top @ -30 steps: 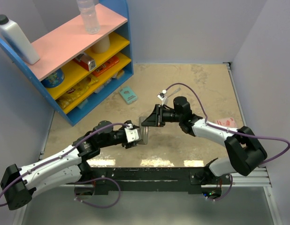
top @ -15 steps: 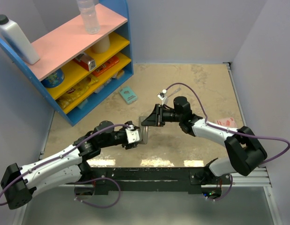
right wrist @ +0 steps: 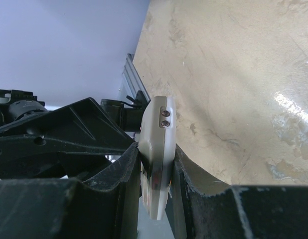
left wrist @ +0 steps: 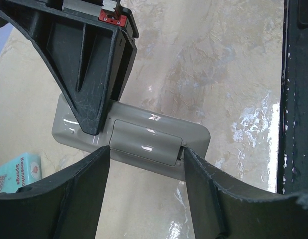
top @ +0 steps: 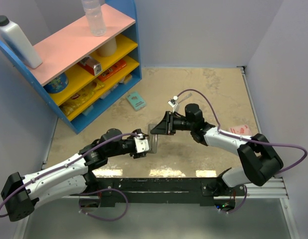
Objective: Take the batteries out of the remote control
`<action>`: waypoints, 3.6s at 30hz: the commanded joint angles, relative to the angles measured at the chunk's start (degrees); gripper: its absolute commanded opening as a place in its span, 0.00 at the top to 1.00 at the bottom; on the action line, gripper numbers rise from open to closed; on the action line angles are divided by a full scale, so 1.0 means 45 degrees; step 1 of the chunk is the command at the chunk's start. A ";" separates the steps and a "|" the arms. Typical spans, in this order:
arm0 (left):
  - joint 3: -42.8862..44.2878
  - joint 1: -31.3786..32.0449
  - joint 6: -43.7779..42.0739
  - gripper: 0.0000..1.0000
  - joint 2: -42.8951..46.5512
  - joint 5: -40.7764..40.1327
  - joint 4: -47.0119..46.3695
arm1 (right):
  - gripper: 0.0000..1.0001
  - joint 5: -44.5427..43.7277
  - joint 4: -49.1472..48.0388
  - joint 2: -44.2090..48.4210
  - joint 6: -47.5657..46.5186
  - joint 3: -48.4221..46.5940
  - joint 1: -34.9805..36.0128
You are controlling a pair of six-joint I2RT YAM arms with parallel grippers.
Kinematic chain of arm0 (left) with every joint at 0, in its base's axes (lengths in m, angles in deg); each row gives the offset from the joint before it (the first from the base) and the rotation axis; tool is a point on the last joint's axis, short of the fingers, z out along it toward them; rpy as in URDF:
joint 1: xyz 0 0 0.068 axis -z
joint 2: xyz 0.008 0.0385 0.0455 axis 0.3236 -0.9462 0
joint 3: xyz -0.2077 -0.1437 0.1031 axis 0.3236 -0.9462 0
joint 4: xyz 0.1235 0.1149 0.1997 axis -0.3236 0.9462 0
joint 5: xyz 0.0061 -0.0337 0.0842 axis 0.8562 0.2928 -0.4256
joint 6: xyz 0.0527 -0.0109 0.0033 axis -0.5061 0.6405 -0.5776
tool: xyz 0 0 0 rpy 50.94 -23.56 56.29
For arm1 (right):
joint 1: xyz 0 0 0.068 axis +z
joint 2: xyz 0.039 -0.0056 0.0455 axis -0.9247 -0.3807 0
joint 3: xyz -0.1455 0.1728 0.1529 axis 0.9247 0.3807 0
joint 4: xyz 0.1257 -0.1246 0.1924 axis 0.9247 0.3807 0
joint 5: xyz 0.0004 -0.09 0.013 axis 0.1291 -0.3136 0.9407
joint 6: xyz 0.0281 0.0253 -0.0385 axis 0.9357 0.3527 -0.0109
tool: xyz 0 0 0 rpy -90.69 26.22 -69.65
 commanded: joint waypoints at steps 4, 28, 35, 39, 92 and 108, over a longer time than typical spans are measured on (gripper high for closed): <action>-0.0121 0.0044 -0.0309 0.35 -0.0287 0.0151 -0.1028 | 1.00 0.0438 -0.0873 -0.0187 0.0402 0.0070 0.0019; -0.0101 0.0044 -0.0172 0.34 0.0182 0.1303 -0.0480 | 1.00 0.0574 -0.0229 -0.0148 0.0109 -0.0282 0.0038; -0.0042 0.0044 -0.0308 0.34 -0.0151 0.1050 -0.0461 | 1.00 0.0574 -0.0307 -0.0128 0.0168 -0.0321 0.0018; -0.0081 0.0044 -0.0328 0.34 -0.0229 0.0661 -0.0617 | 1.00 0.0574 -0.0365 -0.0128 0.0188 -0.0321 0.0018; -0.0355 0.0044 -0.0308 0.38 -0.0190 -0.1723 -0.1613 | 1.00 0.0692 -0.0365 -0.1456 -0.0164 0.0050 0.0018; -0.0219 0.0044 0.0374 0.38 -0.1808 -0.2406 -0.1419 | 1.00 -0.0635 0.1154 -0.2410 -0.0983 -0.1157 -0.0430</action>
